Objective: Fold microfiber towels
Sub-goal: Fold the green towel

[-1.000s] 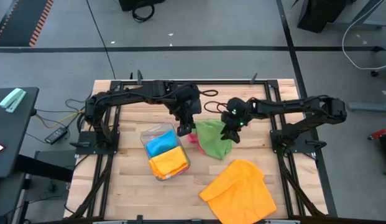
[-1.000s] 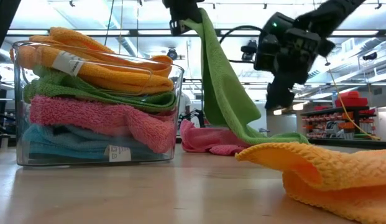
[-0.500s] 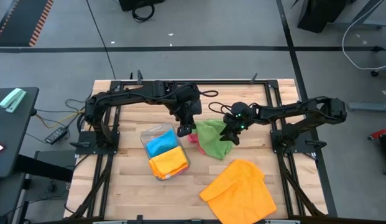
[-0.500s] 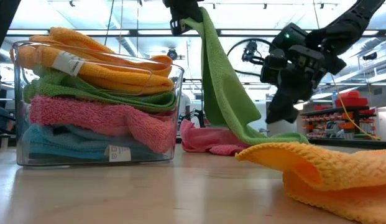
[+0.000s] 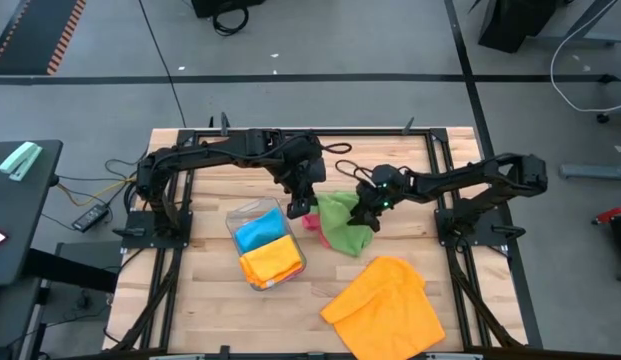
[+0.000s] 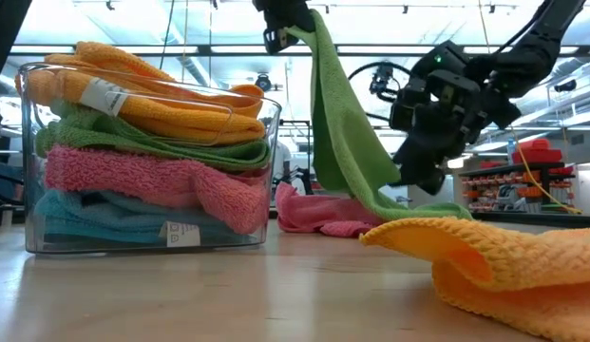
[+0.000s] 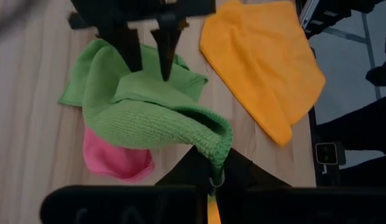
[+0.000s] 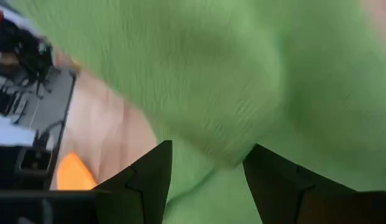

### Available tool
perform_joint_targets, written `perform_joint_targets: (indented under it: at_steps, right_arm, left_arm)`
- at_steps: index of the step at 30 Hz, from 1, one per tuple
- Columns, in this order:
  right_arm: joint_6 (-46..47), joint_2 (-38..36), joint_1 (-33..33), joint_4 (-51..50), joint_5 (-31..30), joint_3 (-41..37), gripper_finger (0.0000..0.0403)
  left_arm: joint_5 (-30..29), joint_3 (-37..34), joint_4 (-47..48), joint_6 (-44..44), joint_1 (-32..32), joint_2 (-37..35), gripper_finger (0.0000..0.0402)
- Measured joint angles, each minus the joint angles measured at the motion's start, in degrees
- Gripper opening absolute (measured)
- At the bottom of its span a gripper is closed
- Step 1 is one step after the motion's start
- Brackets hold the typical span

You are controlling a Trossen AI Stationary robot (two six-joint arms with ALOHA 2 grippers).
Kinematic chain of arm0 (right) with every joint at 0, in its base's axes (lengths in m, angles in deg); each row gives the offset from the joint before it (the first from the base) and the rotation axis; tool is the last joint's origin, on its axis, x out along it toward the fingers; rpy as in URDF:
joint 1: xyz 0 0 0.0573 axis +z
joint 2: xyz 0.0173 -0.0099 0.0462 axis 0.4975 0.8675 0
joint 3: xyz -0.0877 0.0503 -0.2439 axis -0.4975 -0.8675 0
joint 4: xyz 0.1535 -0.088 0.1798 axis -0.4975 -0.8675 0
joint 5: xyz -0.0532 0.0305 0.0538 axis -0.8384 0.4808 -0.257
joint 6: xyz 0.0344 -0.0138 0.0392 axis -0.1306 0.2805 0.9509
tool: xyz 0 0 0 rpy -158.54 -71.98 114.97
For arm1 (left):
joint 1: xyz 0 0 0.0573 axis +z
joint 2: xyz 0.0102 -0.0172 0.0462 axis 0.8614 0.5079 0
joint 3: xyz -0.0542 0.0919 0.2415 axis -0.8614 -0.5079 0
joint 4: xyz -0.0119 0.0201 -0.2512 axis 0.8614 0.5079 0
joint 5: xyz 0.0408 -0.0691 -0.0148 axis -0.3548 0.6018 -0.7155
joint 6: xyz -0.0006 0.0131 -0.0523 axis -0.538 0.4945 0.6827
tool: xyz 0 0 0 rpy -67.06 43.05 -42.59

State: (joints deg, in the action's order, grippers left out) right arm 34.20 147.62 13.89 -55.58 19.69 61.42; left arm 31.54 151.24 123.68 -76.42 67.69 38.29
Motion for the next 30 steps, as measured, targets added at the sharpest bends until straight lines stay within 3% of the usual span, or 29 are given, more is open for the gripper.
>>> perform_joint_targets:
  at_steps: [6,10,16,24,30]
  right_arm:
    - [2.6,1.9,2.0,5.1,2.0,1.2,0.0202]
    - [2.8,-1.1,2.8,5.5,3.2,2.9,0.0202]
    - [-0.2,-5.1,2.7,5.7,0.2,4.5,0.0202]
    - [-2.0,-4.5,0.5,-9.3,-0.9,4.5,0.0202]
    - [-2.9,-2.9,-2.1,-10.1,-1.3,2.6,0.0202]
  left_arm:
    - [0.0,0.0,-0.3,0.9,0.1,0.0,0.0011]
    - [0.0,0.0,-0.3,1.2,0.1,0.0,0.0024]
    - [0.0,0.0,-0.3,1.4,0.1,0.0,0.0008]
    - [0.0,0.0,-0.2,1.8,-0.1,-0.1,0.0023]
    - [0.0,0.0,-0.7,2.8,-0.2,-0.1,0.0008]
